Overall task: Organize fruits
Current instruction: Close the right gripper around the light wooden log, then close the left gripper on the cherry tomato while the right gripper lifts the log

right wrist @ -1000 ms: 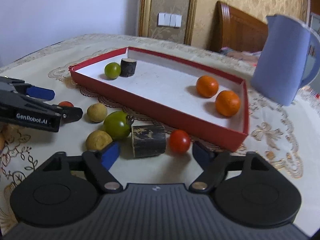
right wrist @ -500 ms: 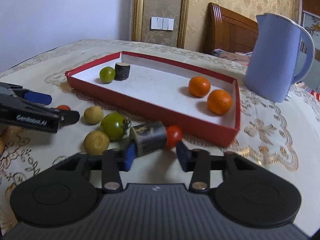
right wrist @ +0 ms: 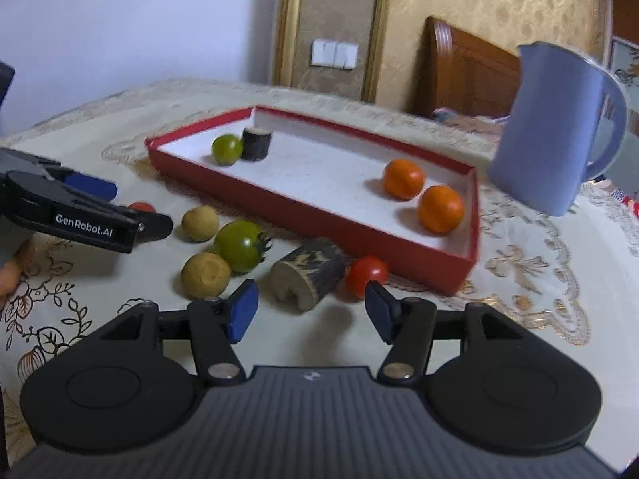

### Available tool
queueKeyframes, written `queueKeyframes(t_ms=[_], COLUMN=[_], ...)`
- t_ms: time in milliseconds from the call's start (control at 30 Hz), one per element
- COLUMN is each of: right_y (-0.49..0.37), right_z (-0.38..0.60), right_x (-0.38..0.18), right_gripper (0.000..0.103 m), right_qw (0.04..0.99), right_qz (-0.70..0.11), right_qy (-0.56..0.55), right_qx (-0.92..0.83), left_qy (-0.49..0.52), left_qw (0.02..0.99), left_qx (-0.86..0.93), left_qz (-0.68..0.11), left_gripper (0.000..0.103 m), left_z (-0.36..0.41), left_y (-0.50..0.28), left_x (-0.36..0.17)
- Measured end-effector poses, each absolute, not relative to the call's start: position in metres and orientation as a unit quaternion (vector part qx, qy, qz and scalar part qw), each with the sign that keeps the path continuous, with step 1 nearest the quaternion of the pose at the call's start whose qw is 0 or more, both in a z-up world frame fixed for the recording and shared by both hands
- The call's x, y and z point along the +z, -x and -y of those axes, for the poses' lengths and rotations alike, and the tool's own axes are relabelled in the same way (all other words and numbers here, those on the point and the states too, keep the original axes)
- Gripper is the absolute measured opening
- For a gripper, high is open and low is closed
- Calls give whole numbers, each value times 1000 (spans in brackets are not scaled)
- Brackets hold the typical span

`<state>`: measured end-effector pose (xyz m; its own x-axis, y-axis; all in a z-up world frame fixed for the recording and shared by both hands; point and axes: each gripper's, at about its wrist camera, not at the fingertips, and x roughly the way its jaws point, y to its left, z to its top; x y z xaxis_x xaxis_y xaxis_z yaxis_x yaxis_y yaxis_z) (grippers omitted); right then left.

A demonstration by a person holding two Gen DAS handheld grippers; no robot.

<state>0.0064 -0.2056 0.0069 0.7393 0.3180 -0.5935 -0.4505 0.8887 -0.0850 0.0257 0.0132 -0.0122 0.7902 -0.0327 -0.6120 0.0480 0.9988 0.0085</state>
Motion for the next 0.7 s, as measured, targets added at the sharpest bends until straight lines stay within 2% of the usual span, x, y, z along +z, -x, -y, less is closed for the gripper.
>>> queueKeyframes(t_ms=[233,367,567,600,667,700], right_y=[-25,-19,-20,-22,-26,-29], right_z=[195,195,209,204,195,191], right_x=[10,6,4,4,4,5], right_gripper=[56,49,51,49,38,38], right_qw=[927,929,930,930,929,929], right_qz=[-304,-310,-321,-319,-317,-317], right_qy=[83,86,53,61,73,76], right_qx=[204,184,169,169,175,174], left_qy=[-12,-12,-14,-14,-14,-13], left_qw=[946,946,946,946,946,946], left_qx=[-21,-21,-21,-21,-21,-21], left_qz=[-323,-323,-324,-324,-324,-324], left_gripper=[87,87,88,88,88,88], left_z=[-13,-12,-13,-13,-12,-12], left_y=[-26,-26,-26,-26,-26,-26], left_x=[-12,-12,-12,-12,-12,-12])
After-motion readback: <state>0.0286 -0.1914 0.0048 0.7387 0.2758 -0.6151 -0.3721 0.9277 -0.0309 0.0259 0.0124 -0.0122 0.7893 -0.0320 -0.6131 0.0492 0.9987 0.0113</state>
